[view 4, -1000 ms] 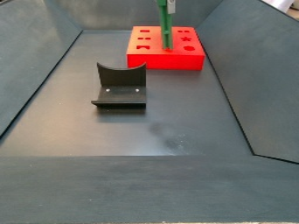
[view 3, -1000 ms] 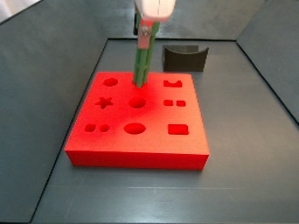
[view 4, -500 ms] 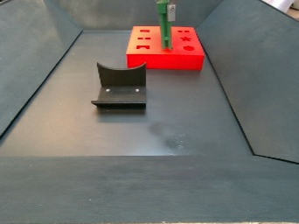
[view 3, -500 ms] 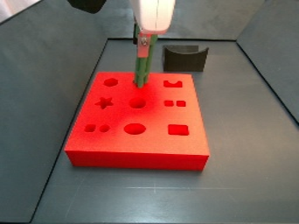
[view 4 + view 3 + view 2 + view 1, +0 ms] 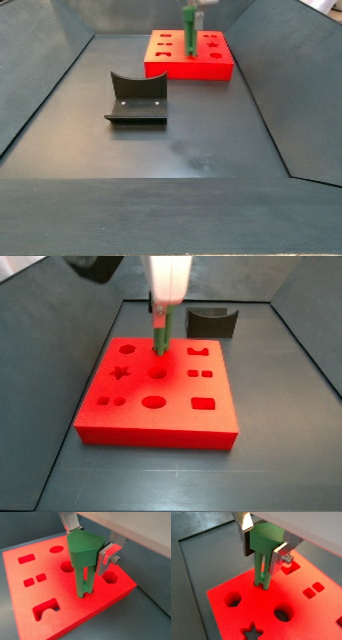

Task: Pick up the 3 prong object. Move up. Move to above the board. Insert the 3 prong object.
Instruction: Insert the 3 prong object.

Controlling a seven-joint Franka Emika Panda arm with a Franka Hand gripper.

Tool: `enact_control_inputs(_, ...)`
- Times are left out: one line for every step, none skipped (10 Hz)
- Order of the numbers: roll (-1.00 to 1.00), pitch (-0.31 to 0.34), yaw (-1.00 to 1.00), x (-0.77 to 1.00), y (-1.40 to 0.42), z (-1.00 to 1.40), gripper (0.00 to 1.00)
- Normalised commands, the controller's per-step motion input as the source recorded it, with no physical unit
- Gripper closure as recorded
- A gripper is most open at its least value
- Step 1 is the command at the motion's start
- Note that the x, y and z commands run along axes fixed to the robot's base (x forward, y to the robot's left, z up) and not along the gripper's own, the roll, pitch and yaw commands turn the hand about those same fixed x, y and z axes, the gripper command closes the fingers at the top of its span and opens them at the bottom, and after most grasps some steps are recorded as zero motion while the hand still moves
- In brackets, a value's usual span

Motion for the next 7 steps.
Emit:
enact_control_inputs(0.0, -0.106, 0.08, -0.24, 0.27, -1.0, 1.0)
enact_control_inputs(0.0, -0.093, 0.08, -0.21, 0.26, -1.0, 1.0)
enact_control_inputs(0.0, -0.094, 0.08, -0.16, 0.22, -1.0, 1.0)
enact_control_inputs(-0.01, -0.113, 0.09, 0.0, 0.11, -1.0, 1.0)
enact_control_inputs(-0.2, -0.011, 0.0, 0.04, 0.1, -0.22, 1.0)
enact_control_inputs(-0.04, -0.021, 0.0, 0.0, 0.0, -0.03, 1.0)
enact_control_inputs(0.0, 0.0, 0.0, 0.0, 0.0, 0.0, 1.0)
